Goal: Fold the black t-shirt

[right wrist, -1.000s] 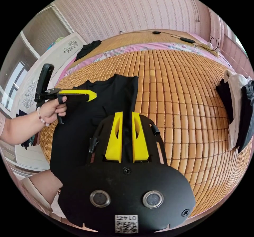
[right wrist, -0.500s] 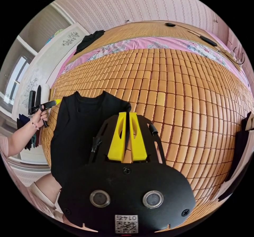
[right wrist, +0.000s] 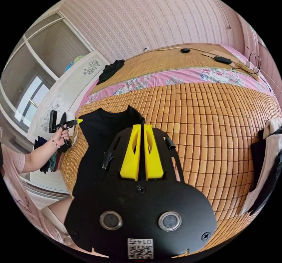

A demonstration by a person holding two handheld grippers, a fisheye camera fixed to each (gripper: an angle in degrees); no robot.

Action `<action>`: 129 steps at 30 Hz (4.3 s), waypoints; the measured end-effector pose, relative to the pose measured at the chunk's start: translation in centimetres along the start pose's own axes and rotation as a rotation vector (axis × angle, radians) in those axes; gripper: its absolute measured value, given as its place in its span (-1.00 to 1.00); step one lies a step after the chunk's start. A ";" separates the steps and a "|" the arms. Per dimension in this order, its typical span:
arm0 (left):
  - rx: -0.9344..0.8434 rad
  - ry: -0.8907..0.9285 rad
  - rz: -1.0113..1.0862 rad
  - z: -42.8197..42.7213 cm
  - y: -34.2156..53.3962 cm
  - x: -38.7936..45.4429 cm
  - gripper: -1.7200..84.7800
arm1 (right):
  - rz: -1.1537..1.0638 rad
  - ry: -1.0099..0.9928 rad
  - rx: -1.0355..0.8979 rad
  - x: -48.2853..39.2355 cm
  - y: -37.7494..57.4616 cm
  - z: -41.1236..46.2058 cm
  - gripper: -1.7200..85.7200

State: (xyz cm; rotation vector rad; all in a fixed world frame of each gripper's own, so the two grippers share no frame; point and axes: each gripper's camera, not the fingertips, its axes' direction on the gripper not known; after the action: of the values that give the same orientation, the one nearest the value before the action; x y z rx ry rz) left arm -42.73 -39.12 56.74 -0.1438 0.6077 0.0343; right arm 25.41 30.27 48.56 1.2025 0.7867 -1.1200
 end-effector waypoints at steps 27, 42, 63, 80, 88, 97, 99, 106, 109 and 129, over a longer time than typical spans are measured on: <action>-0.210 0.003 0.092 -8.7 33.5 11.0 -0.98 | -0.059 0.060 -0.209 -11.0 27.9 -8.0 -0.94; -0.202 -0.148 0.172 -8.2 45.2 18.6 -0.91 | -0.154 0.260 -0.256 -23.8 35.8 -3.2 -0.97; -0.375 -0.331 0.374 9.4 51.1 34.0 -0.98 | -0.339 0.422 -0.577 -39.8 36.1 22.7 -0.97; -0.451 -0.418 0.474 13.6 51.2 38.9 -0.98 | -0.269 0.253 -0.650 -37.8 33.4 27.6 -0.98; -0.441 -0.245 0.523 13.7 48.4 40.8 -0.98 | -0.364 0.228 -0.559 -40.3 25.7 28.7 -0.98; -0.476 -0.274 0.571 20.0 47.6 39.9 -0.98 | -0.538 0.351 -0.632 -43.2 17.2 43.9 -0.98; -0.502 -0.265 0.573 21.1 47.7 39.5 -0.98 | -0.561 0.382 -0.719 -42.5 17.7 47.2 -0.98; -0.507 -0.215 0.556 22.2 47.0 38.4 -0.98 | -0.501 0.296 -0.761 -41.4 11.8 47.4 -0.98; -0.491 -0.192 0.536 22.4 46.8 37.8 -0.98 | -0.488 0.315 -0.755 -40.7 10.1 49.2 -0.98; -0.477 -0.188 0.520 23.9 46.2 35.9 -0.96 | -0.236 0.234 -0.357 -31.7 10.7 27.0 -0.98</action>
State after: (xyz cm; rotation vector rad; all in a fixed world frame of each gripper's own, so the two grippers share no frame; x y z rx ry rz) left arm -3.13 9.73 49.86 -0.4366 0.4261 0.6922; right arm 23.78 11.53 87.22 0.9641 1.2776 -0.9830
